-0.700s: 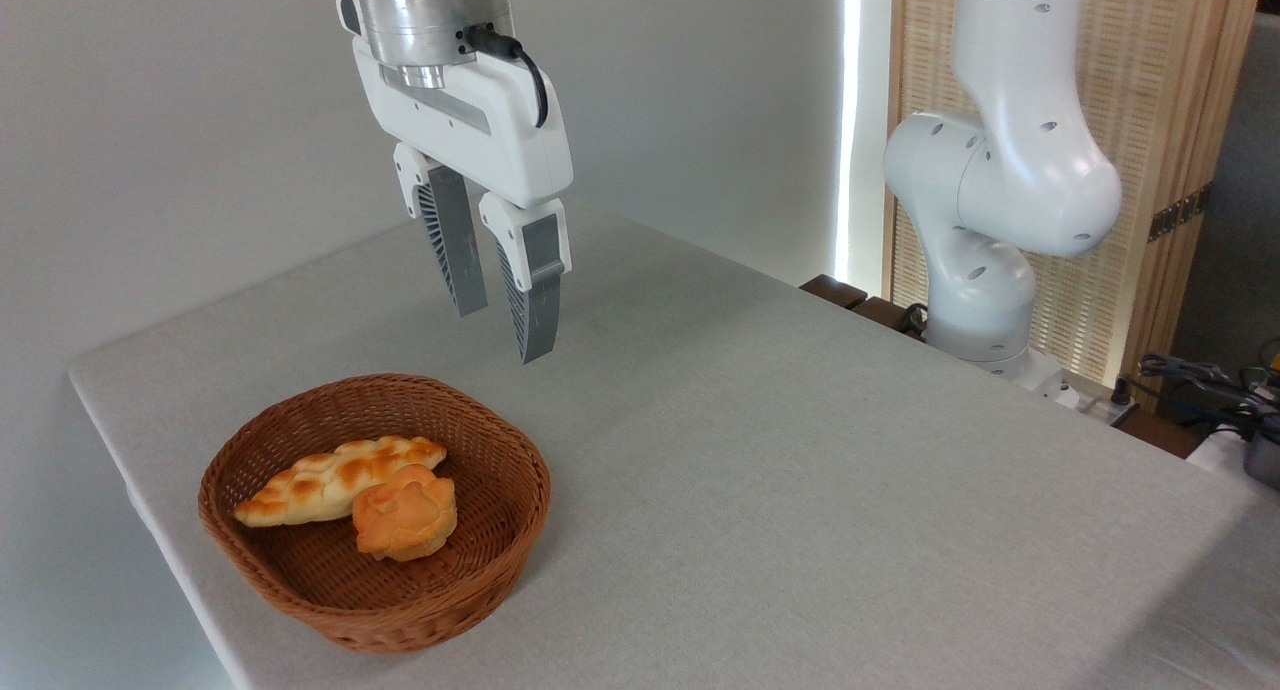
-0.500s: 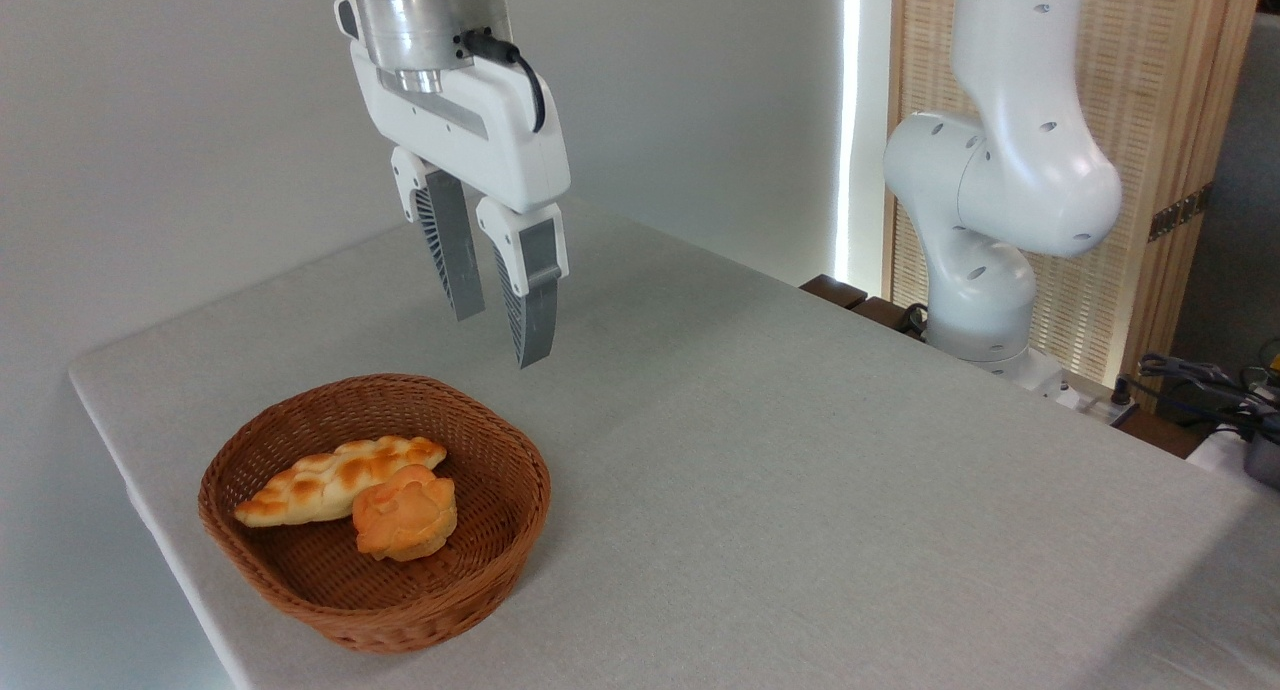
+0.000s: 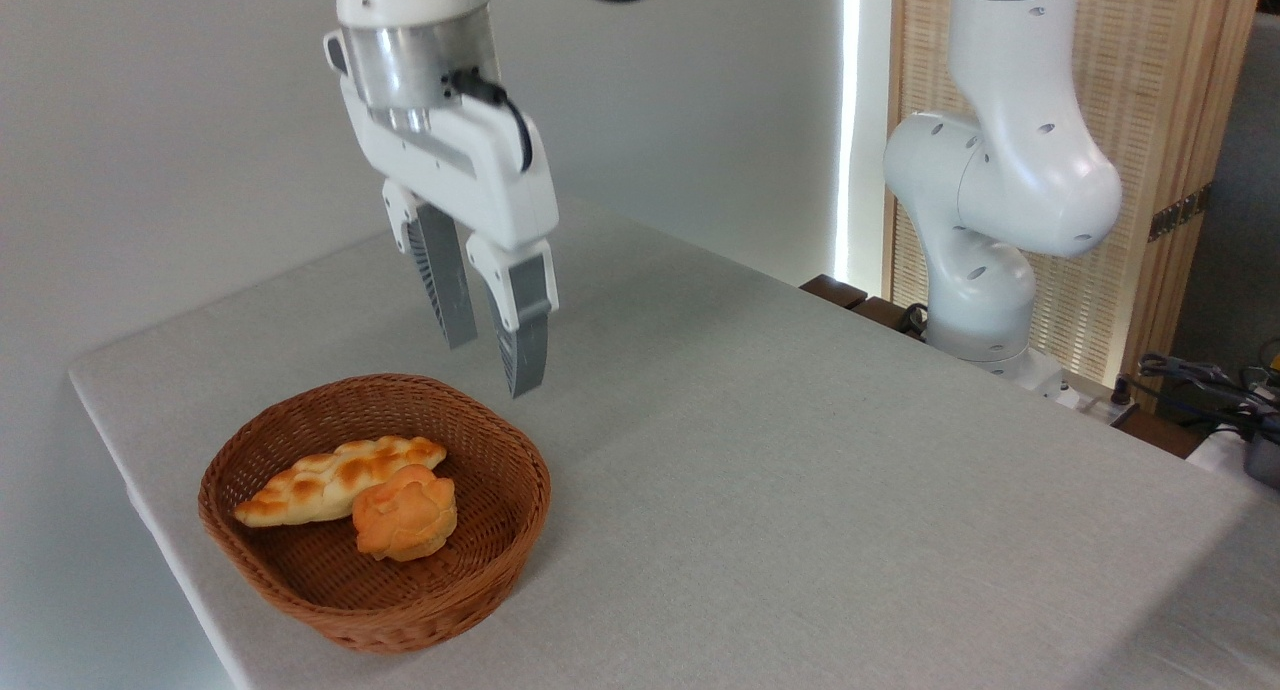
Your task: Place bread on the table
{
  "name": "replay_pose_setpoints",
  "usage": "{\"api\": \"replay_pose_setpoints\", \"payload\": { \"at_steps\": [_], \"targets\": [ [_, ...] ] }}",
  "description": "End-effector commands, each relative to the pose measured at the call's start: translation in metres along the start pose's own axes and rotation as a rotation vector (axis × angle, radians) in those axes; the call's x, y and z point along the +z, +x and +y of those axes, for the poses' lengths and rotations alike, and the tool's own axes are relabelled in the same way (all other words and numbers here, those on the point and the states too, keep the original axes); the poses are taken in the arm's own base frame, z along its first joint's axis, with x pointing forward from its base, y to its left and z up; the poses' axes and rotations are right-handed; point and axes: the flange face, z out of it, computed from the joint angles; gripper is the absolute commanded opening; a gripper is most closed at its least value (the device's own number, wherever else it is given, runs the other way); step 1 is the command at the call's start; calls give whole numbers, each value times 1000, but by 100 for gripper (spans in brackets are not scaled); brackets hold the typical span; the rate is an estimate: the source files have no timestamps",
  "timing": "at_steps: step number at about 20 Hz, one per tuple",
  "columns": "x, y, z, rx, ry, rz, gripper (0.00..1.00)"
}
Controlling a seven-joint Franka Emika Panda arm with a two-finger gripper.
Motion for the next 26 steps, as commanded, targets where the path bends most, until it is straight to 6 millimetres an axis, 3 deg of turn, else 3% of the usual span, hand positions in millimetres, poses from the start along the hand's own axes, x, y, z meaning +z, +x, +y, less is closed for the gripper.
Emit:
{"api": "replay_pose_setpoints", "payload": {
  "at_steps": [1, 10, 16, 26],
  "targets": [
    [28, 10, -4, 5, -3, -32, 100],
    [76, 34, -13, 24, 88, 75, 100],
    [100, 61, 2, 71, 92, 94, 100],
    [130, 76, 12, 102, 79, 88, 100]
  ]
}}
